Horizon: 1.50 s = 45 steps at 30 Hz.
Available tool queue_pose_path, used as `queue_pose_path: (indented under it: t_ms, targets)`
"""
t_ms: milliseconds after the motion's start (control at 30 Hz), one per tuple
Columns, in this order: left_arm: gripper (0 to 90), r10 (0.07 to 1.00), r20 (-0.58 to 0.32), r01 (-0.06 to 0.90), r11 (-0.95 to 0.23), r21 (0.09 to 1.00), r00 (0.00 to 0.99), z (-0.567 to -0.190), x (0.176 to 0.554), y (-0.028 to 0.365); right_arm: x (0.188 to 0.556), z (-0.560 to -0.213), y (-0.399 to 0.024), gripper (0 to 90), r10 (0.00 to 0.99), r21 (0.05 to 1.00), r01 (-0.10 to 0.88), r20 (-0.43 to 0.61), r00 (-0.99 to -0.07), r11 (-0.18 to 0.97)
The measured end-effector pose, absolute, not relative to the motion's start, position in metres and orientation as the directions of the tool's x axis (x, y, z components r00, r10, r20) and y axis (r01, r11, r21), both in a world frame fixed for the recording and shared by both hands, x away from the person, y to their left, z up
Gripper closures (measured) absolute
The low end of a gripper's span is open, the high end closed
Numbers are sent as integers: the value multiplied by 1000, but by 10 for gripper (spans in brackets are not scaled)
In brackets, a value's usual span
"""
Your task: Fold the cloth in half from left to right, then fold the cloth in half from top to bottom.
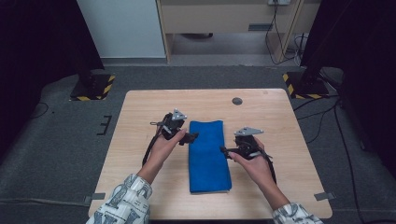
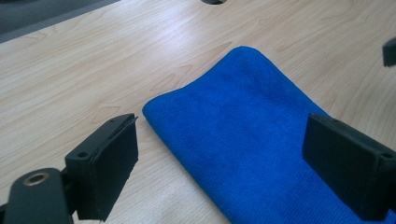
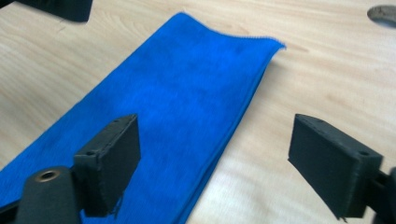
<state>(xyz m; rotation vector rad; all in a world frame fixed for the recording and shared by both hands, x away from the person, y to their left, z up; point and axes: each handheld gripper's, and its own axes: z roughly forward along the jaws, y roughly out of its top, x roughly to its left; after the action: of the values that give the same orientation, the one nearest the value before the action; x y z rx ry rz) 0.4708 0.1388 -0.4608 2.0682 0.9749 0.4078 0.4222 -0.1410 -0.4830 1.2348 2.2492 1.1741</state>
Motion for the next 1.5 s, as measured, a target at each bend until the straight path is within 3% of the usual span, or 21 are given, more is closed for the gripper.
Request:
queue_pose_path:
  t_ms: [300, 633, 933, 1100, 1500]
  targets:
    - [108, 761, -50, 520, -392, 759, 647, -467, 477, 144, 461, -467, -140, 343, 813, 792, 546, 113, -571, 273]
    - [133, 774, -32, 509, -385, 770, 633, -455, 484, 145, 480, -446, -134, 470, 814, 804, 518, 74, -576, 293]
    - [186, 789, -38, 557, -398, 729, 613, -471, 504, 145, 512, -465, -134, 639, 812, 777, 558, 108, -573, 291]
    - [222, 793, -34, 574, -411, 708, 609, -479, 514, 142, 527, -487, -131, 644, 818, 756, 596, 145, -556, 271]
    - [211, 791, -56, 604, -417, 679, 609, -505, 531, 130, 556, -518, -116, 455, 829, 700, 663, 186, -528, 265]
